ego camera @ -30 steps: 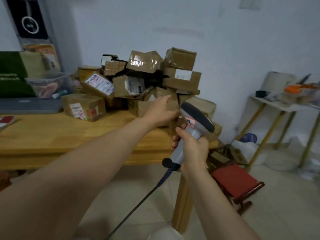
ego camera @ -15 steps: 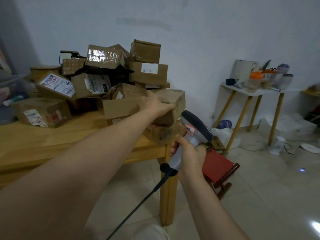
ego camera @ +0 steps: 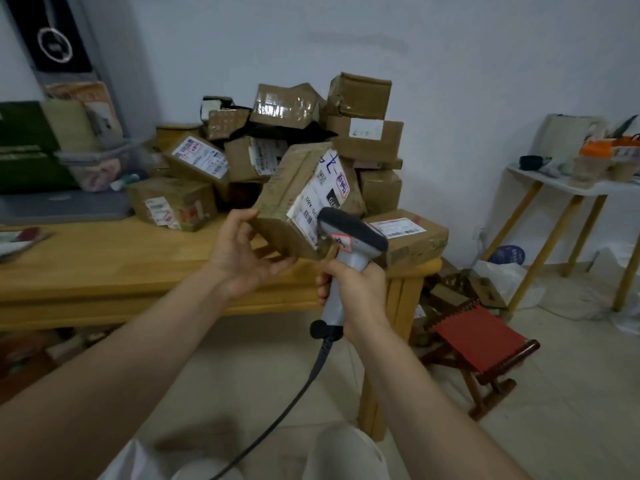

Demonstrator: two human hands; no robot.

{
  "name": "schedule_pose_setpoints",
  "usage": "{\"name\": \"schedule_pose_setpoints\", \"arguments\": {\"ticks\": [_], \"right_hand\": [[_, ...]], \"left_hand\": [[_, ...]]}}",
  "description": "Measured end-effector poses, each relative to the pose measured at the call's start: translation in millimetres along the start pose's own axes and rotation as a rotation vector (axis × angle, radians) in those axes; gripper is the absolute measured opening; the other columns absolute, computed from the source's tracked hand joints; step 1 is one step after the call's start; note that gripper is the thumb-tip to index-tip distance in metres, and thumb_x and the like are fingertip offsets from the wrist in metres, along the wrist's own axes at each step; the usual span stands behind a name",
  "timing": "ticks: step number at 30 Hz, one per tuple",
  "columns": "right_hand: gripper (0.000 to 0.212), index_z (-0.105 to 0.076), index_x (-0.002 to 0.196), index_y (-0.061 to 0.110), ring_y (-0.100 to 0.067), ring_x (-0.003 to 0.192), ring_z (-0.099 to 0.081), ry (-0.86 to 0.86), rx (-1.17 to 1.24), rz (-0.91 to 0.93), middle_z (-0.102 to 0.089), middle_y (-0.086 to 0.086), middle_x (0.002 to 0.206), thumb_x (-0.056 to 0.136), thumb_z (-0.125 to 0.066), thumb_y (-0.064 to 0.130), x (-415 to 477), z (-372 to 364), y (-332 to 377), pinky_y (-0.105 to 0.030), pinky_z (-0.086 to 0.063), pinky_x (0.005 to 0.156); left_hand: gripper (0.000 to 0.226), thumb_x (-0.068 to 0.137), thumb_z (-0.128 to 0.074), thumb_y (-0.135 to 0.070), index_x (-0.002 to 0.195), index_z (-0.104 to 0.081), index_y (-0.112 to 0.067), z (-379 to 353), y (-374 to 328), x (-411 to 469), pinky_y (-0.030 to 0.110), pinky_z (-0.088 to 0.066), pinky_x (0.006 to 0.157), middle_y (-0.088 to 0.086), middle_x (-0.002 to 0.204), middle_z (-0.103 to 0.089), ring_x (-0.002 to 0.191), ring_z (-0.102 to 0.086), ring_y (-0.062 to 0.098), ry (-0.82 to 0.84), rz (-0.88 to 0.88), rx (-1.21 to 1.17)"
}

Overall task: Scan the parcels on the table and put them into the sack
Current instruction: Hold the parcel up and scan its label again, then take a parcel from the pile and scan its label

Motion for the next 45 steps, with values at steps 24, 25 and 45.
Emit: {"name": "schedule_pose_setpoints", "arguments": {"ticks": [24,25,45], "right_hand": [[0.014,-0.058,0.068,0.005,-0.012,0.037,-0.050,0.323,-0.410,0.021,-0.058,-0.002,0.048,0.080,-0.062,-0.001,-25,-102,-52,-0.025,-0.045,0.045],[0.015,-0.058,0.067,0.006,-0.012,0.037,-0.050,0.340,-0.422,0.036,-0.058,0.000,0.047,0.080,-0.063,-0.001,-27,-101,-52,-0.025,-0.045,0.046],[0.013,-0.056,0.076,0.016,-0.029,0.063,-0.064,0.611,-0.701,0.364,-0.066,-0.009,0.067,0.078,-0.069,0.015,-76,-131,-62,-0.049,-0.055,0.062]], "left_hand": [[0.068,0.078,-0.074,-0.017,0.138,-0.042,-0.017,107,-97,-80,0.033,-0.052,0.085,0.009,0.120,-0.063,0.107,-0.061,0.022,-0.509,-0.236,0.751],[0.068,0.079,-0.073,-0.024,0.139,-0.042,-0.019,108,-111,-83,0.034,-0.049,0.088,0.007,0.120,-0.062,0.108,-0.058,0.020,-0.569,-0.251,0.827],[0.048,0.071,-0.079,-0.038,0.105,-0.064,-0.008,110,-191,-129,0.035,-0.046,0.076,0.006,0.091,-0.065,0.086,-0.061,0.021,-0.741,-0.063,1.362]]}}
Point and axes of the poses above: each hand's wrist, its own x-axis towards the middle knuckle, its own z-axis out of the back of the hand, y = z × x, the point moved 2 cm from there along x, towards the middle knuckle
